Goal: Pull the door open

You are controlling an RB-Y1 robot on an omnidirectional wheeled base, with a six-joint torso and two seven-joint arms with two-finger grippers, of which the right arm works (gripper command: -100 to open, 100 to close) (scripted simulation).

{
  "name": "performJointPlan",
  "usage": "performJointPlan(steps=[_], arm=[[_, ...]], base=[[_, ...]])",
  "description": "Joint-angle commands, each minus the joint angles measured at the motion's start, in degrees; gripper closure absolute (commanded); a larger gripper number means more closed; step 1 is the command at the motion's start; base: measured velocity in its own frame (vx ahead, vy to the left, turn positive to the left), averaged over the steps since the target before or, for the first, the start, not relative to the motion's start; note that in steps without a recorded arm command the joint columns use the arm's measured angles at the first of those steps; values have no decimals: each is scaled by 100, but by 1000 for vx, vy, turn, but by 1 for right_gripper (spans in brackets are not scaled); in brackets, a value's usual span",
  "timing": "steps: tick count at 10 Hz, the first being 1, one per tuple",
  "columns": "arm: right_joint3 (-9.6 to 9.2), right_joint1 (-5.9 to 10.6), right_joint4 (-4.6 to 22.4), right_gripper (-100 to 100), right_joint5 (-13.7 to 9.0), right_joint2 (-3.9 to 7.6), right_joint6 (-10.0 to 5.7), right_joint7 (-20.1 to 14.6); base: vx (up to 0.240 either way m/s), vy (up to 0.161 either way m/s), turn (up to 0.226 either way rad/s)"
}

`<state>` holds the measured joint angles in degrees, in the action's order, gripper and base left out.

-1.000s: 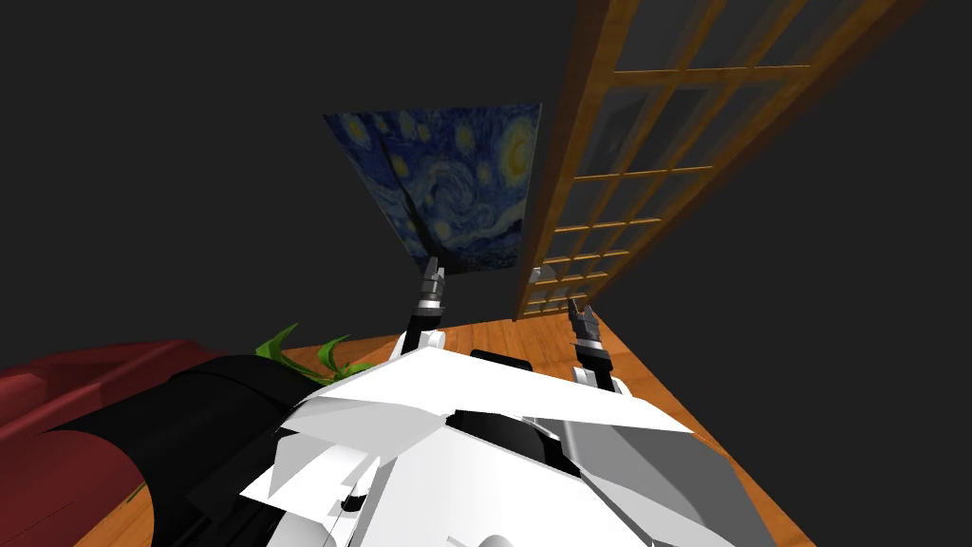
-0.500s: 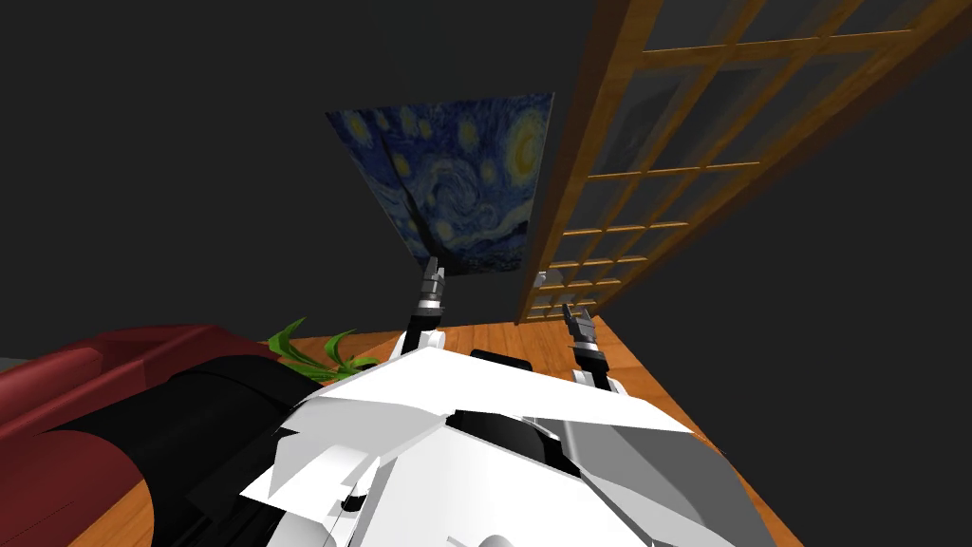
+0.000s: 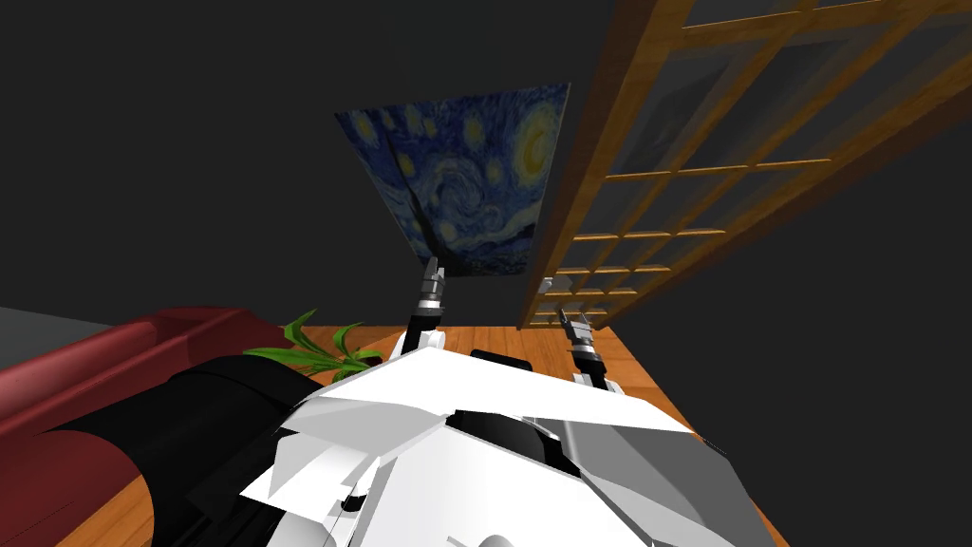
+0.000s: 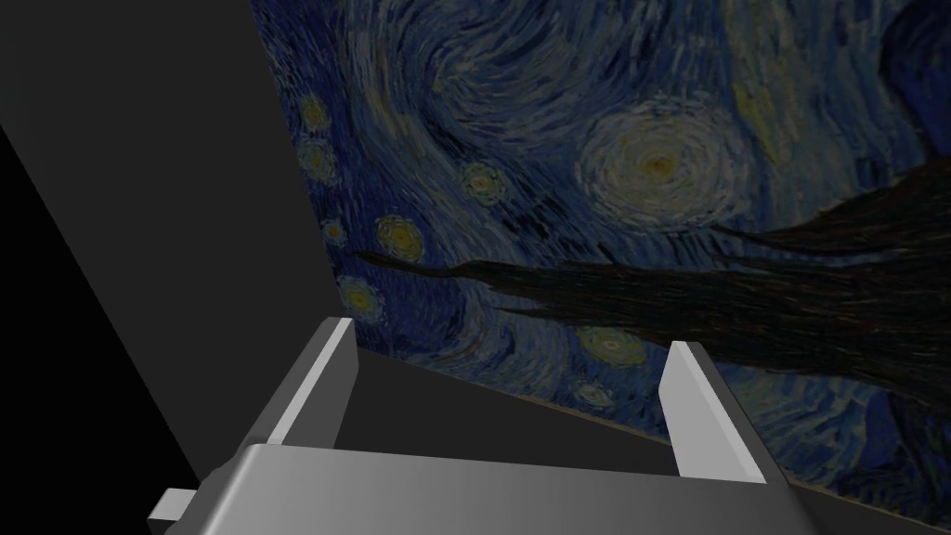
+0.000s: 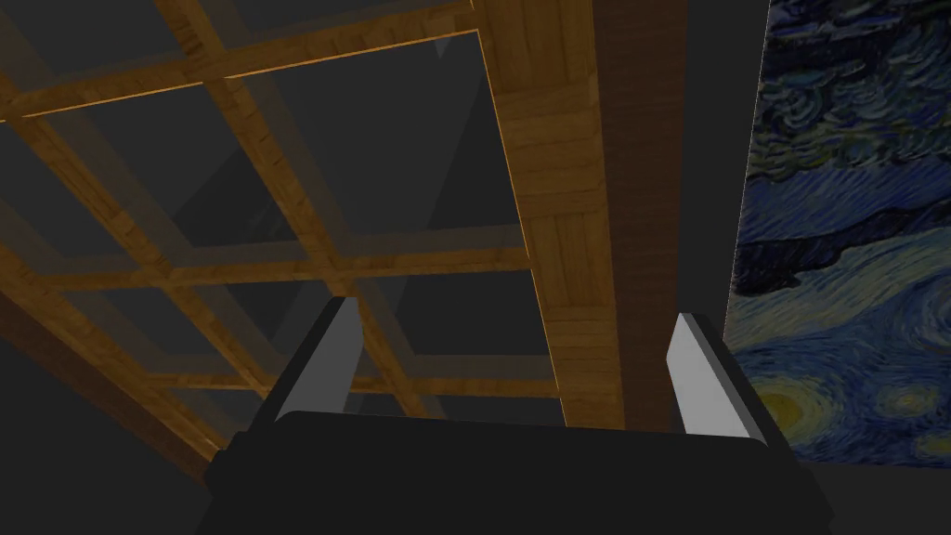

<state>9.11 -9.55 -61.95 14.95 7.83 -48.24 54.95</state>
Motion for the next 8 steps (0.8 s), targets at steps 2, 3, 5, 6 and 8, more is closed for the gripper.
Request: performJointPlan(steps=[2,3,5,6,8], arm=[[38,113,375,-100,80,23,-95,248],[56,166,537,-100,124,36,-127,365],[91,270,856,-100,210,62,-192,596],[106,316,997,-100,248,73,-220,698],[134,398,1251,-100,317,93,-272,882]], base=[[48,-33,50],[67,-31,136],[76,-49,113],[75,-57,97],[62,-52,90]])
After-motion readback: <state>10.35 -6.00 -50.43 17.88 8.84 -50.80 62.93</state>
